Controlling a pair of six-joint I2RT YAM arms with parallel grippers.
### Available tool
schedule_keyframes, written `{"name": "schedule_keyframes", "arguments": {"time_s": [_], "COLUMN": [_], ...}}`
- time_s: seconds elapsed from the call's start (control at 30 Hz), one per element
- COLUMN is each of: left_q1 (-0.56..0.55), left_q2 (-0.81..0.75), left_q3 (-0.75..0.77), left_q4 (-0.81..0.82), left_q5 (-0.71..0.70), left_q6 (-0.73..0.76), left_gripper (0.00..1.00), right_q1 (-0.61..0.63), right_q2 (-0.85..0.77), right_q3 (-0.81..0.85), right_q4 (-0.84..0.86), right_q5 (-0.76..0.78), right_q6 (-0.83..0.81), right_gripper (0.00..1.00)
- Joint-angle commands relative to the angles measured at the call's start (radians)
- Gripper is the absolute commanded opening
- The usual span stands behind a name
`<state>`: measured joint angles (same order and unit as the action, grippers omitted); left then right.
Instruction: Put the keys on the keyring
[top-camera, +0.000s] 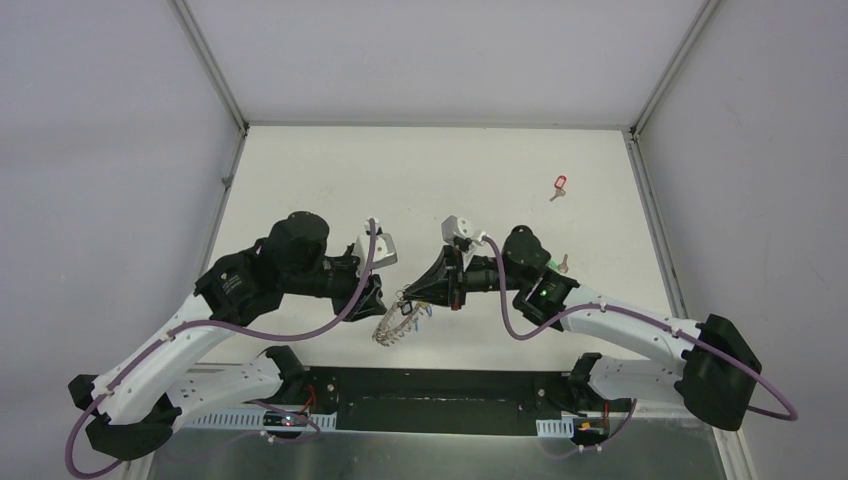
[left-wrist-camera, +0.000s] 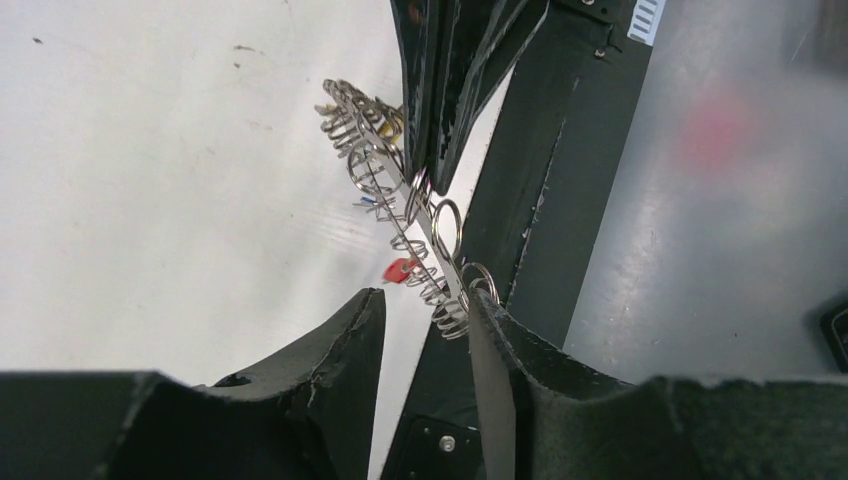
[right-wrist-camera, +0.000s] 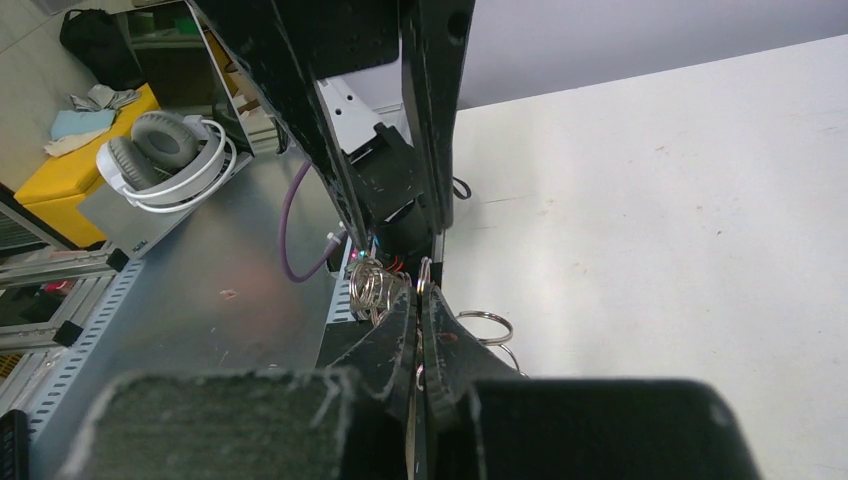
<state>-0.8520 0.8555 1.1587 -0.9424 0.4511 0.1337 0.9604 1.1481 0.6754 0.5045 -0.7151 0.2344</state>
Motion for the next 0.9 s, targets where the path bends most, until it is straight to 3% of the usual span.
{"name": "schedule_keyframes", "arguments": {"time_s": [0.0, 0.57, 0.77, 0.87], "left_q1": [-0.008, -0.010, -0.012, -0.013], "left_q2": [-0.043, -0.067, -0.080, -0.109], "left_q3": [-0.072, -0.251, -0.296, -0.301], "left_q4": [0.097, 0.511, 0.630, 0.611], "left_q5": [0.003, 0.161, 0.167, 0.123], "left_q6": [-0.061, -0.256, -0.319, -0.296], "left_gripper": [0.35, 0.19, 0.20, 0.28], "right_q1": [0.005, 0.005, 0.004, 0.005], "right_q2": [-0.039, -0.034, -0.033, -0.046], "right_q3": [0.007, -0.046, -0.062, -0.078], "right_q4": [0.154, 0.321, 0.328, 0.296], "right_q5": [0.027, 0.119, 0.128, 0.133], "right_q6": [0.009, 0.098, 0.094, 0.076], "right_gripper": [0.00, 0.00, 0.00, 0.00]}}
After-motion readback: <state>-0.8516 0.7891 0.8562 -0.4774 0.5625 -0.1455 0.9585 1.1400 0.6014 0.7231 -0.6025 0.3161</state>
